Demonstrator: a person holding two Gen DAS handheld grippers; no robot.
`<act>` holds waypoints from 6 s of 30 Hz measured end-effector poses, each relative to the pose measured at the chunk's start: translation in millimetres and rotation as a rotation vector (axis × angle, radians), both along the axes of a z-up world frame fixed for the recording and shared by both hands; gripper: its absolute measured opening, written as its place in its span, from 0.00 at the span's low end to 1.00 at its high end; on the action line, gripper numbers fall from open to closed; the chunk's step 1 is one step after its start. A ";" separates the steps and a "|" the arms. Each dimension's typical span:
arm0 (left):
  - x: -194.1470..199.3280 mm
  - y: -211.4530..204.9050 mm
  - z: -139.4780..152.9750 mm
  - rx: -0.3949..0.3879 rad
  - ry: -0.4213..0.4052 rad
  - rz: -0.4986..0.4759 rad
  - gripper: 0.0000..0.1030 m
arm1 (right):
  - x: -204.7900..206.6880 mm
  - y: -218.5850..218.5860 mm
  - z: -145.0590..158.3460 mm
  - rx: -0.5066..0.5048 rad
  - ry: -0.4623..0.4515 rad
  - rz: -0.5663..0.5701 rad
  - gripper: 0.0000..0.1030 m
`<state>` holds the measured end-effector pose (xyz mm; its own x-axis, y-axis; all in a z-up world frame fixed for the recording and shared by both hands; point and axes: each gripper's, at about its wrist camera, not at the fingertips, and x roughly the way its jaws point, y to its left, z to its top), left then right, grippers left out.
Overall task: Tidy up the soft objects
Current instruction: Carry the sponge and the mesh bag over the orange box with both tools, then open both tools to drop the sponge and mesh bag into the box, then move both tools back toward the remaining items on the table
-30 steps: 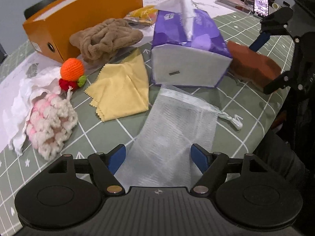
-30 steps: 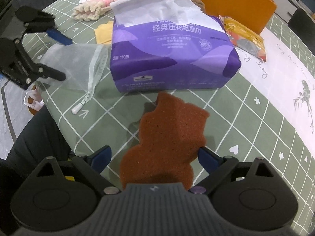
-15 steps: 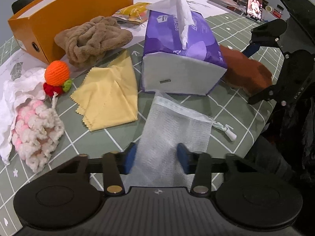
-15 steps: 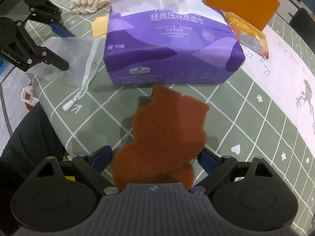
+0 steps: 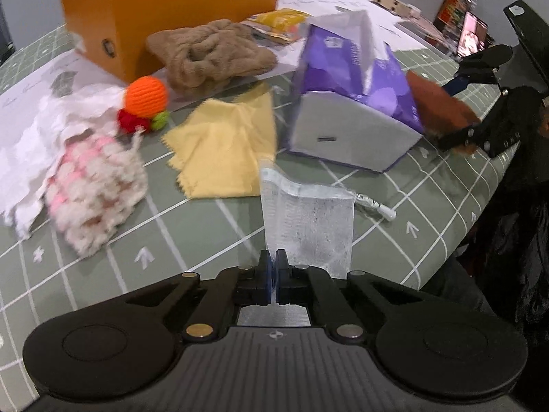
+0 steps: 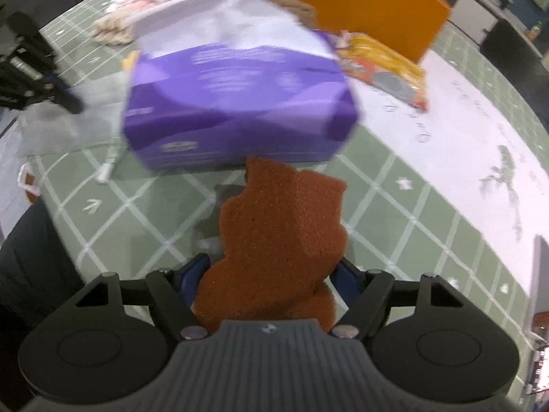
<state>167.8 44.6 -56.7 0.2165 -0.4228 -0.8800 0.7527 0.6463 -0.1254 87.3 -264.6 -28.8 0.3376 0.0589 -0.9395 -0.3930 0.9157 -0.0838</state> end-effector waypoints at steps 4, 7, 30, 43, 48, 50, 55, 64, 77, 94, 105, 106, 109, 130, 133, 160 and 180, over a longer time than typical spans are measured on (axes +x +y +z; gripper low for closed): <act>5.6 18.8 8.9 -0.018 -0.004 0.052 0.02 | 15.9 -28.7 1.6 -0.033 -0.008 -0.056 0.72; 12.2 32.8 20.3 -0.026 -0.026 0.094 0.02 | 32.9 -44.7 0.3 -0.063 -0.007 -0.080 0.72; 124.5 -5.3 172.0 -0.017 -0.337 0.158 0.02 | 210.7 -67.2 83.3 -0.146 -0.116 -0.021 0.72; 222.3 -87.7 197.0 -0.114 -0.316 0.237 0.02 | 292.4 -21.0 126.8 -0.094 -0.201 0.018 0.72; 250.6 -113.4 168.0 -0.058 -0.291 0.253 0.02 | 319.0 1.2 124.0 -0.069 -0.211 0.036 0.72; 259.5 -119.4 153.9 -0.024 -0.284 0.266 0.02 | 329.4 8.8 117.4 -0.061 -0.205 0.045 0.72; 277.6 -125.2 127.7 0.046 -0.268 0.280 0.02 | 352.8 25.4 89.9 -0.062 -0.171 0.070 0.72; 305.6 -129.1 93.0 0.123 -0.247 0.314 0.02 | 377.3 52.6 32.0 -0.084 -0.089 0.117 0.72; 300.8 -146.3 68.3 0.243 -0.315 0.266 0.26 | 391.4 66.6 17.1 -0.098 -0.066 0.134 0.76; 283.0 -133.7 108.6 0.188 -0.360 0.282 0.48 | 372.3 70.7 40.1 -0.146 -0.111 0.115 0.84; 253.5 -124.0 138.7 0.171 -0.387 0.272 0.48 | 339.1 77.3 84.8 -0.175 -0.156 0.116 0.84; 250.1 -123.1 141.3 0.171 -0.390 0.273 0.48 | 336.0 78.7 88.4 -0.180 -0.159 0.118 0.84; 239.2 -120.1 149.3 0.169 -0.402 0.275 0.48 | 323.7 82.7 102.0 -0.179 -0.177 0.121 0.84; 160.4 -78.9 174.3 0.130 -0.444 0.279 0.56 | 219.2 100.3 152.4 -0.199 -0.235 0.181 0.85; 151.4 -72.1 164.7 0.136 -0.435 0.278 0.56 | 205.9 103.2 151.2 -0.172 -0.243 0.186 0.85; 160.1 32.0 50.7 0.050 -0.144 0.485 0.68 | 192.9 8.4 56.5 -0.115 -0.126 -0.013 0.85; 193.4 0.7 -1.8 0.119 -0.098 0.534 0.31 | 220.5 -40.8 -3.1 -0.016 -0.077 -0.097 0.86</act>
<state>361.2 45.4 -58.5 0.4568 -0.1308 -0.8799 0.3209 0.9468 0.0259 307.9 -305.3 -32.0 0.4119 0.0081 -0.9112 -0.2948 0.9474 -0.1249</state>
